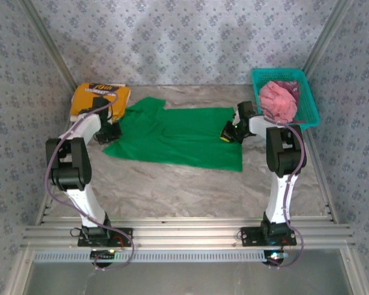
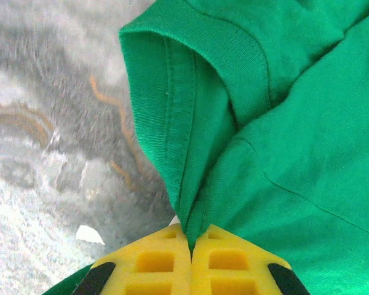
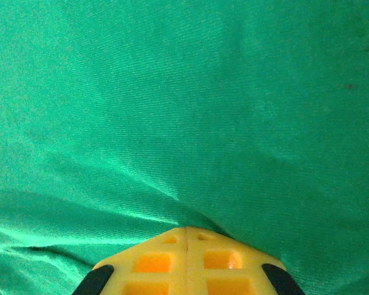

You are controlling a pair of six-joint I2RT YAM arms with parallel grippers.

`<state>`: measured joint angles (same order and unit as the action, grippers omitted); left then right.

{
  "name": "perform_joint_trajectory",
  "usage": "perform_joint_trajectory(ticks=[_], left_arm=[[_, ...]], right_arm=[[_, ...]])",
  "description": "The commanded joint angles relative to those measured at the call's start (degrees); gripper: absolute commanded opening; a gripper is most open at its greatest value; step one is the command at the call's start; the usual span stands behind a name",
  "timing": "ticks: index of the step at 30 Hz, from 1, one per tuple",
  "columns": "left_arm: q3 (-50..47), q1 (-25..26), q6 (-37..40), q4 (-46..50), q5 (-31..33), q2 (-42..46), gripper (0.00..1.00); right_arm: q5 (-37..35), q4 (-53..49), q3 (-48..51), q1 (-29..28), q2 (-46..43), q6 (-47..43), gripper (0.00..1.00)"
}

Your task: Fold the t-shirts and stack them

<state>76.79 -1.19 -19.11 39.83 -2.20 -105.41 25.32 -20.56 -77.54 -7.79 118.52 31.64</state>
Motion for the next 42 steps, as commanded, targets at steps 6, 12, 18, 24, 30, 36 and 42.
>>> perform_joint_trajectory(ticks=[6,12,18,24,30,36,42], left_arm=[[-4.05,-5.40,0.18,0.18,-0.69,0.68,0.25],[-2.57,-5.11,-0.50,-0.55,-1.46,1.87,0.49],[2.29,2.61,1.50,1.13,1.34,5.70,0.58],[0.95,11.59,-3.63,-2.52,-3.48,4.29,0.52],[-10.12,21.12,-7.78,-12.77,-7.60,5.36,0.36],[-9.90,26.15,-8.98,-16.99,-7.14,-1.57,0.26],[-14.89,26.37,-10.82,-20.91,-5.71,-2.96,0.26]], right_arm=[[-7.62,-3.97,1.64,0.72,3.36,5.38,0.00],[-6.78,-3.77,2.92,1.42,2.06,6.78,0.00],[-5.70,-4.19,1.41,-0.81,-4.98,0.13,0.00],[-0.40,-6.74,-1.83,-6.21,-5.49,-2.18,0.00],[-2.41,-8.06,-3.88,-9.08,-2.94,-3.52,0.00],[-4.91,-9.80,-13.41,-8.87,1.94,-3.74,0.00],[-4.84,-11.21,-20.25,-6.38,9.15,-1.65,0.00]])
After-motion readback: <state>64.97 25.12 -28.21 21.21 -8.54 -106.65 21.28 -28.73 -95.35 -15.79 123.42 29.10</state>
